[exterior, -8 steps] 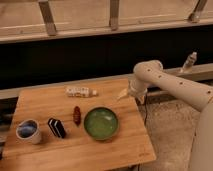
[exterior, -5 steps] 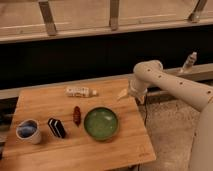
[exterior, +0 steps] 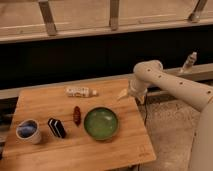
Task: Knock the eraser over
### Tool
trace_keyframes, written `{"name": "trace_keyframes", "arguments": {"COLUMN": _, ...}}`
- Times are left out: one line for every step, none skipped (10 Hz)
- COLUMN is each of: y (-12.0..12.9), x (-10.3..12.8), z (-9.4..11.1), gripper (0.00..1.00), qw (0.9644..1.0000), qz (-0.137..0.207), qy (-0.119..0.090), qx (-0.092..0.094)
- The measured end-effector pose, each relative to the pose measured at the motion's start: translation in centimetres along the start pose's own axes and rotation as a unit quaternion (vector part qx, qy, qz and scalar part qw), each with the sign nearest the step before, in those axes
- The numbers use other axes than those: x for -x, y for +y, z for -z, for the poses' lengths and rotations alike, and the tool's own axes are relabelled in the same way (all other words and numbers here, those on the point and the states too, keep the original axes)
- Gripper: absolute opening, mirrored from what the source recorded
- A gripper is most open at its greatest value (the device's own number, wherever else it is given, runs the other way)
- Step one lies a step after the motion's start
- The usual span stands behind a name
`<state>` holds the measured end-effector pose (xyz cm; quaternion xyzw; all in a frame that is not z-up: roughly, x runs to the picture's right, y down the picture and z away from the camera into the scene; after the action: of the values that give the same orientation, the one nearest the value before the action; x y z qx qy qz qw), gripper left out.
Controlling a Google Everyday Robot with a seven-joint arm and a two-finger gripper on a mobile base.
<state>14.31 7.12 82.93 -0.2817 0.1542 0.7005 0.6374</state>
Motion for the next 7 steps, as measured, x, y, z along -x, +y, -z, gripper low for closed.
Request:
{"name": "trace_keyframes", "arguments": {"y": 0.00, "x": 0.00, "z": 0.00, "gripper": 0.80, "qw": 1.0000, "qz": 0.000, "qy": 0.000, "qx": 0.000}}
{"name": "trace_keyframes", "arguments": {"y": 0.00, "x": 0.00, "z": 0.00, "gripper": 0.80, "qw": 1.0000, "qz": 0.000, "qy": 0.000, "qx": 0.000}}
{"name": "trace_keyframes", "arguments": {"y": 0.00, "x": 0.00, "z": 0.00, "gripper": 0.80, "qw": 1.0000, "qz": 0.000, "qy": 0.000, "qx": 0.000}}
{"name": "trace_keyframes", "arguments": {"y": 0.00, "x": 0.00, "z": 0.00, "gripper": 0.80, "qw": 1.0000, "qz": 0.000, "qy": 0.000, "qx": 0.000}}
{"name": "trace_keyframes", "arguments": {"y": 0.00, "x": 0.00, "z": 0.00, "gripper": 0.80, "qw": 1.0000, "qz": 0.000, "qy": 0.000, "qx": 0.000}}
{"name": "trace_keyframes", "arguments": {"y": 0.00, "x": 0.00, "z": 0.00, "gripper": 0.80, "qw": 1.0000, "qz": 0.000, "qy": 0.000, "qx": 0.000}}
{"name": "trace_keyframes", "arguments": {"y": 0.00, "x": 0.00, "z": 0.00, "gripper": 0.76, "qw": 1.0000, "qz": 0.000, "qy": 0.000, "qx": 0.000}}
